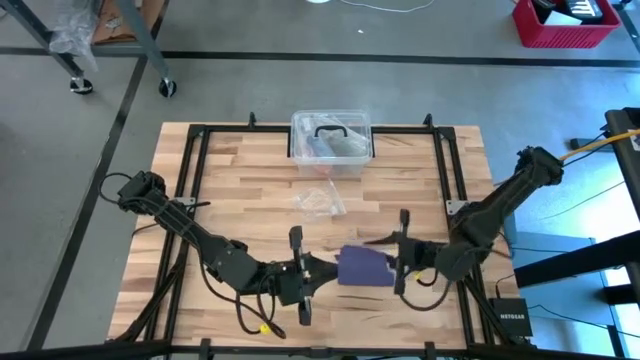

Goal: Roll bandage
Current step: Roll the blue bandage

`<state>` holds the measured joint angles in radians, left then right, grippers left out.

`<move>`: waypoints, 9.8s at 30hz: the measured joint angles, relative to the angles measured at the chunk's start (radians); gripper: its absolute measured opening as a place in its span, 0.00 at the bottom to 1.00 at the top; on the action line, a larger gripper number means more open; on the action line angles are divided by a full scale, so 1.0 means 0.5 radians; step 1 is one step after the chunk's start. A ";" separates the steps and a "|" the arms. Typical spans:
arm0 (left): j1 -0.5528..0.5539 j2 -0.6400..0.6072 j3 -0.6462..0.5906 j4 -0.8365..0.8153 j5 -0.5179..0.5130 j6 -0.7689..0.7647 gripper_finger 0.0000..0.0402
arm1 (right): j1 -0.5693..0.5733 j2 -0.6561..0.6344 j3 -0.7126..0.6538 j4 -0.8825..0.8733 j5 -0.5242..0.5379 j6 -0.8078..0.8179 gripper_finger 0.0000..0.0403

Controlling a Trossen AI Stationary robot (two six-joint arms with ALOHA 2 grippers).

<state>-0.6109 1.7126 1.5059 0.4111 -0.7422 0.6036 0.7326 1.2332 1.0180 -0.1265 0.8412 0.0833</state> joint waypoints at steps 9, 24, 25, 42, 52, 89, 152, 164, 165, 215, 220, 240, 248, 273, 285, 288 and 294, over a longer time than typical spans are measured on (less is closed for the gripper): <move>0.006 -0.050 -0.001 0.648 -0.163 0.654 0.02 | 0.001 -0.003 0.530 -0.911 -0.253 0.192 0.43; -0.011 -0.153 -0.001 0.395 -0.159 0.473 0.02 | 0.041 -0.003 0.233 -1.506 -0.275 0.686 0.51; -0.016 -0.154 -0.001 0.377 -0.140 0.458 0.02 | 0.041 -0.003 0.124 -1.410 -0.240 0.693 0.51; -0.088 -0.153 0.000 0.367 0.161 0.527 0.02 | -0.281 0.497 -1.089 1.192 -0.792 0.497 0.51; -0.112 -0.153 -0.001 0.502 0.154 0.586 0.02 | -0.330 0.729 -0.984 0.694 -0.815 0.500 0.51; 0.154 -0.151 -0.038 -0.137 -0.178 -0.026 0.02 | 0.127 -0.376 -0.581 0.263 -0.335 0.393 0.51; 0.196 -0.101 -0.269 0.090 0.121 -0.365 0.01 | -0.183 -0.014 -0.892 1.232 -0.448 -0.042 0.55; 0.203 -0.101 -0.269 0.103 0.120 -0.345 0.01 | -0.184 -0.013 -0.891 1.140 -0.569 0.073 0.55; 0.203 -0.101 -0.269 0.099 0.121 -0.345 0.01 | -0.184 -0.013 -0.891 1.141 -0.569 0.069 0.55; 0.152 -0.111 -0.268 0.116 0.084 -0.248 0.01 | -0.119 0.198 -0.816 0.990 -0.316 -0.220 0.04; 0.131 -0.111 -0.267 0.163 -0.266 -0.068 0.01 | -0.110 0.197 -0.816 1.101 -0.557 -0.286 0.01; 0.194 -0.073 -0.379 0.125 -0.590 0.063 0.00 | 0.149 0.196 -0.583 0.981 -0.532 -0.532 0.01; 0.203 -0.026 -0.381 0.039 -0.562 0.126 0.00 | 0.175 0.195 -0.532 0.922 -0.498 -0.557 0.01; 0.386 0.195 -0.382 -0.055 -0.078 -0.322 0.00 | 0.038 0.012 0.189 0.200 -0.150 -0.649 0.01; 0.413 0.195 -0.382 -0.050 -0.077 -0.448 0.00 | -0.376 -0.118 0.188 -0.100 -0.453 -0.298 0.01; 0.414 0.195 -0.382 -0.081 -0.078 -0.458 0.00 | -0.415 -0.115 0.188 -0.120 -0.467 -0.272 0.01; 0.414 0.195 -0.382 -0.080 -0.077 -0.419 0.00 | -0.419 -0.115 0.188 -0.124 -0.468 -0.265 0.01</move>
<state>-0.4038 1.8099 1.3148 0.3711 -0.7807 0.3940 0.5232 1.1755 1.1118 -0.1885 0.6072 -0.0490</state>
